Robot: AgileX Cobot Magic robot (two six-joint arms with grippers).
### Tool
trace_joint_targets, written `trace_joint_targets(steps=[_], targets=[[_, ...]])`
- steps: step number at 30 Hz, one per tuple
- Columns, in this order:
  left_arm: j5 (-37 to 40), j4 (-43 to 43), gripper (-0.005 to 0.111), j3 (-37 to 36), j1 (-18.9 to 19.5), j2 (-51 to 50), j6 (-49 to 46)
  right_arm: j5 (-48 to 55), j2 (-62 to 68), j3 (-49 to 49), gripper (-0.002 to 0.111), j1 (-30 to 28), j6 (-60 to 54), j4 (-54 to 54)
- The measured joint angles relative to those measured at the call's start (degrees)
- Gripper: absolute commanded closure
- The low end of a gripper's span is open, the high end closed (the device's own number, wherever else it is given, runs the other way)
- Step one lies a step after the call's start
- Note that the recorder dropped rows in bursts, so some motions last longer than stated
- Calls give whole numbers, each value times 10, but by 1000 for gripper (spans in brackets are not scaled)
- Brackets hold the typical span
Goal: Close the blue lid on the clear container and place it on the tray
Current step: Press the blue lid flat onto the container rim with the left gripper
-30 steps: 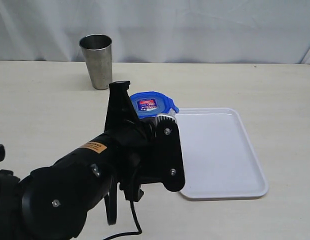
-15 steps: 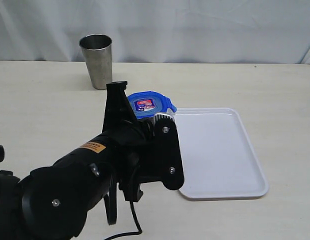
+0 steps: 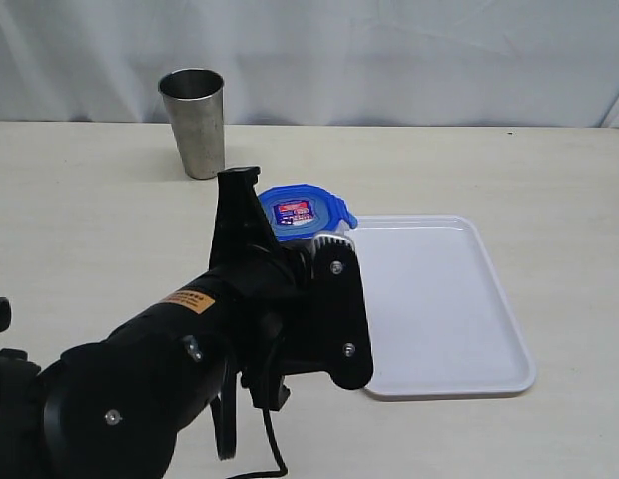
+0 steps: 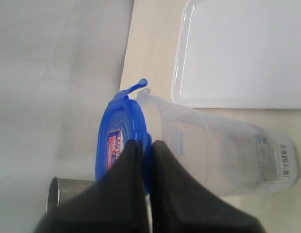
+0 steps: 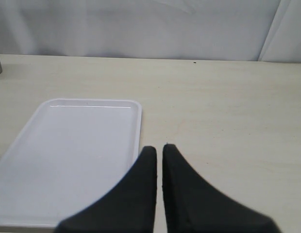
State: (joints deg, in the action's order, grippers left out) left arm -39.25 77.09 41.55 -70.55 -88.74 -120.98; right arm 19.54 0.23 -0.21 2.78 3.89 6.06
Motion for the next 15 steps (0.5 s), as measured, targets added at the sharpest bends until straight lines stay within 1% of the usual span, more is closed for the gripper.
trace_joint_targets(steps=[8, 15], targets=[[29, 0, 107, 0, 0, 0, 0, 0, 0, 0, 104, 0, 0, 0], [17, 8, 107, 0, 0, 0, 0, 0, 0, 0, 104, 0, 0, 0]])
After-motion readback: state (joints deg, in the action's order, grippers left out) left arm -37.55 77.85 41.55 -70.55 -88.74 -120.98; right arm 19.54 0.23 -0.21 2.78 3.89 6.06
